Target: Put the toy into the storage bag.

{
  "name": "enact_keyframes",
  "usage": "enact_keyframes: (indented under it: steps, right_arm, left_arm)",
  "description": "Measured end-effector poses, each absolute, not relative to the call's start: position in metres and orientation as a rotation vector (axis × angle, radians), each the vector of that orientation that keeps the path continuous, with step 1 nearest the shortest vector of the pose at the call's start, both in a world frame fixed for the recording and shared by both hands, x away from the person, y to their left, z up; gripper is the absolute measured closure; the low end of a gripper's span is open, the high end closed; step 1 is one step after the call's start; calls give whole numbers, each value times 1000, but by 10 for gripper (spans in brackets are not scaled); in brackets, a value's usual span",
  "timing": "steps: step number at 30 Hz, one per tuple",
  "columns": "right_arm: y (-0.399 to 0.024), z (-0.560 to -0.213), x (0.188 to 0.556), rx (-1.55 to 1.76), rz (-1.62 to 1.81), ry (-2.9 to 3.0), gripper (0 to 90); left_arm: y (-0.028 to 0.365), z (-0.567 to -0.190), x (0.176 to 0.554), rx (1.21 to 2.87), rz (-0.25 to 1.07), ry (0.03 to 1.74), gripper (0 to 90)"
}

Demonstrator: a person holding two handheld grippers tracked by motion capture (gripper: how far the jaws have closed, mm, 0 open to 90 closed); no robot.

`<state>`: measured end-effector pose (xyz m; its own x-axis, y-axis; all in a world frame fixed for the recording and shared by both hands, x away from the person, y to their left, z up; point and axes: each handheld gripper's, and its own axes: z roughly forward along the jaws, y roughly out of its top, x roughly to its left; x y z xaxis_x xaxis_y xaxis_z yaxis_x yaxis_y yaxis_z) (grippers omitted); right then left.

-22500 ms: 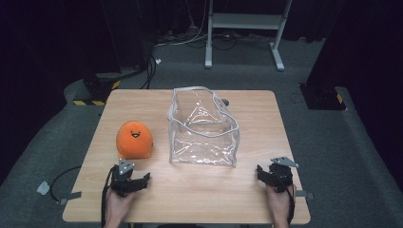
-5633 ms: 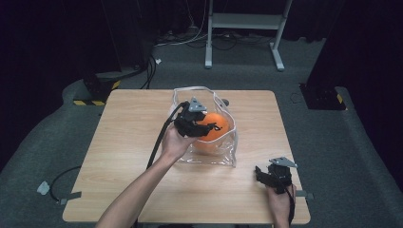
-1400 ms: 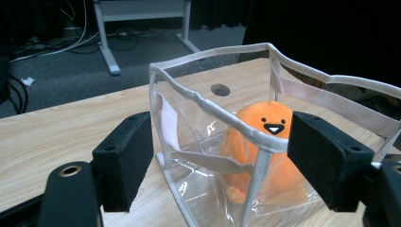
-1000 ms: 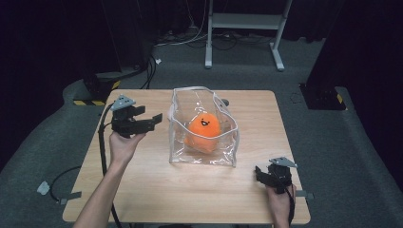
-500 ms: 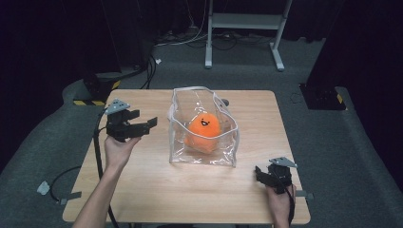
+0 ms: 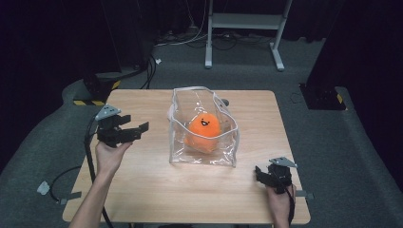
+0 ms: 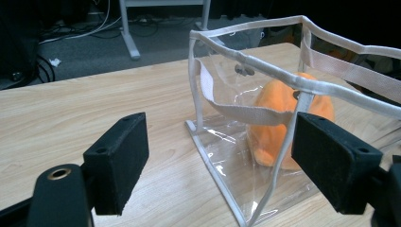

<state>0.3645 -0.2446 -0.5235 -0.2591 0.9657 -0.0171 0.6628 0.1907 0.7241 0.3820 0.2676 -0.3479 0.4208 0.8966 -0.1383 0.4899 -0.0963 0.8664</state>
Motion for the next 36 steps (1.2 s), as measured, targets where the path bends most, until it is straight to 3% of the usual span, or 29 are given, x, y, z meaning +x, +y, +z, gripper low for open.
enact_keyframes:
  steps: [36]
  right_arm:
    - [-244, -523, 364, 1519, 840, 1995, 257]
  left_arm:
    - [275, -365, 361, 1759, 515, 1215, 184]
